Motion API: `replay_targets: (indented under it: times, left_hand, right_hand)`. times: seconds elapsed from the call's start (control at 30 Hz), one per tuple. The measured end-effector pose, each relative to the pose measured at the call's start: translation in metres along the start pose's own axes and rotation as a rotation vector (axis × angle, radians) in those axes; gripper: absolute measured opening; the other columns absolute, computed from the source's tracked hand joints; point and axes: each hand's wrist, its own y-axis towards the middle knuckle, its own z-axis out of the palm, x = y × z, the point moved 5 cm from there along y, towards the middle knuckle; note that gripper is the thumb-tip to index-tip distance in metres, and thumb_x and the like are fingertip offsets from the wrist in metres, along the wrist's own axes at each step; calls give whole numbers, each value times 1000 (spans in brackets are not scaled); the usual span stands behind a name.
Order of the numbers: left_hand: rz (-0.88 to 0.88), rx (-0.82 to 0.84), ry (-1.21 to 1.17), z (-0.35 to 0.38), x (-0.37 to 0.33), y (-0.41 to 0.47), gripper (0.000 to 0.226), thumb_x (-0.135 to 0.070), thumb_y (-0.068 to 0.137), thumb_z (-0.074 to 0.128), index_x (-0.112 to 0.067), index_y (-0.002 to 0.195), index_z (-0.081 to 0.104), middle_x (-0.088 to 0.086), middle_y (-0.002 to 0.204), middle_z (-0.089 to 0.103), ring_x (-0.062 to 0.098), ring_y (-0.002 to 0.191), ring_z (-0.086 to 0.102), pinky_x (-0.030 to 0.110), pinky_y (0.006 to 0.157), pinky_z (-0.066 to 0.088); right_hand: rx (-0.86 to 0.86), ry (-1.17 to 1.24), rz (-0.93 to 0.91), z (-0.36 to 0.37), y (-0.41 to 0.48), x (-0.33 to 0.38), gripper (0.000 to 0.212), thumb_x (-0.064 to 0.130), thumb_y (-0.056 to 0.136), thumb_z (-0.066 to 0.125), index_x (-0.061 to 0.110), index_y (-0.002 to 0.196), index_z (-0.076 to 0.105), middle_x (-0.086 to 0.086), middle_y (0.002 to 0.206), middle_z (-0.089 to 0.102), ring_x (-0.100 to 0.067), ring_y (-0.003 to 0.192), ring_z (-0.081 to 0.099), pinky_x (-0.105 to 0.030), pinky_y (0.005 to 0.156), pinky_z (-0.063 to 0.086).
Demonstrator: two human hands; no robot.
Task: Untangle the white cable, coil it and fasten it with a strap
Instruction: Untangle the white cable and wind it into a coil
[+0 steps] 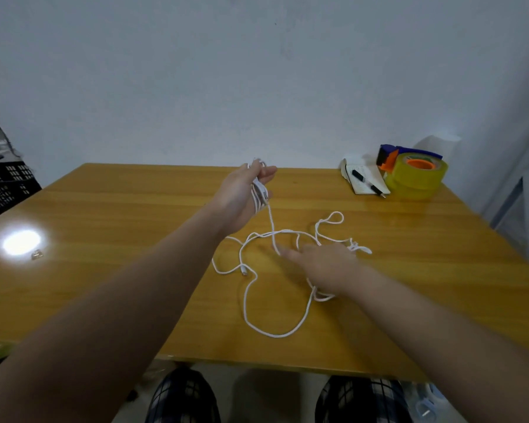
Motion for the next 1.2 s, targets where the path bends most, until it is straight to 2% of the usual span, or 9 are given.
replay_targets:
  times: [0.17,0.37,0.5,0.63,0.77,0.83,1.0,1.1,1.2]
  left_hand:
    - [53,15,202,1,8,4,34,-22,104,33,-14,73,46,9,139,49,18,137,36,48,109,30]
    - [42,67,226,17,23,3,31,-21,102,38,-14,74,47,6,130,52,16,133,39,41,99,35]
    - [4,145,139,22,27,-2,27,-17,101,40,-10,78,52,8,115,57,11,101,56,32,81,44]
    - [-71,240,151,18,35,-12,19,-17,102,39,-6,99,55,4,77,56,7,58,54,18,52,43]
    - [-102,303,167,24,42,-18,33,-12,97,45,6,124,52,15,104,60,18,95,60,30,87,46]
    - [-109,350,178,27,40,-23,32,-14,98,42,5,117,59,17,112,62,24,110,60,36,102,42]
    - [-134,361,247,35,36,-31,33,-12,96,32,-5,70,52,5,53,54,22,73,65,37,94,46]
    - [-113,379,213,42,31,-34,37,-18,99,23,-8,71,46,-1,49,39,16,45,45,37,78,46]
    - [-96,330,341,42,27,-36,49,-45,100,33,-16,63,48,-6,46,28,14,42,25,32,56,38]
  right_hand:
    - [-106,-117,-133,-33,-5,23,65,4,92,35,35,146,17,-7,125,47,-31,98,60,-31,49,27]
    - [-218,-49,-193,-62,-12,16,56,9,93,40,40,139,33,-4,126,38,-25,94,54,-30,52,25]
    - [-441,133,-247,-65,-10,0,52,3,87,50,39,125,56,-2,111,50,-15,80,45,-27,46,22]
    - [-714,360,-206,-76,-15,-21,22,20,86,59,29,102,71,2,84,48,-13,68,43,-32,48,36]
    - [-790,469,-133,-78,-17,-35,25,29,84,55,28,102,73,-1,79,46,-15,67,45,-37,48,43]
    - [-820,506,-78,-78,-19,-41,23,31,84,56,25,98,73,5,77,46,-14,65,48,-34,50,43]
    - [-935,539,122,-82,-28,-50,20,40,81,66,20,79,71,9,76,58,-10,68,53,-29,54,40]
    - [-872,539,281,-80,-27,-57,36,52,76,67,20,66,56,10,61,50,-11,60,47,-28,51,33]
    - [-797,554,363,-75,-25,-66,53,62,71,64,19,55,37,7,49,38,-10,50,37,-29,47,26]
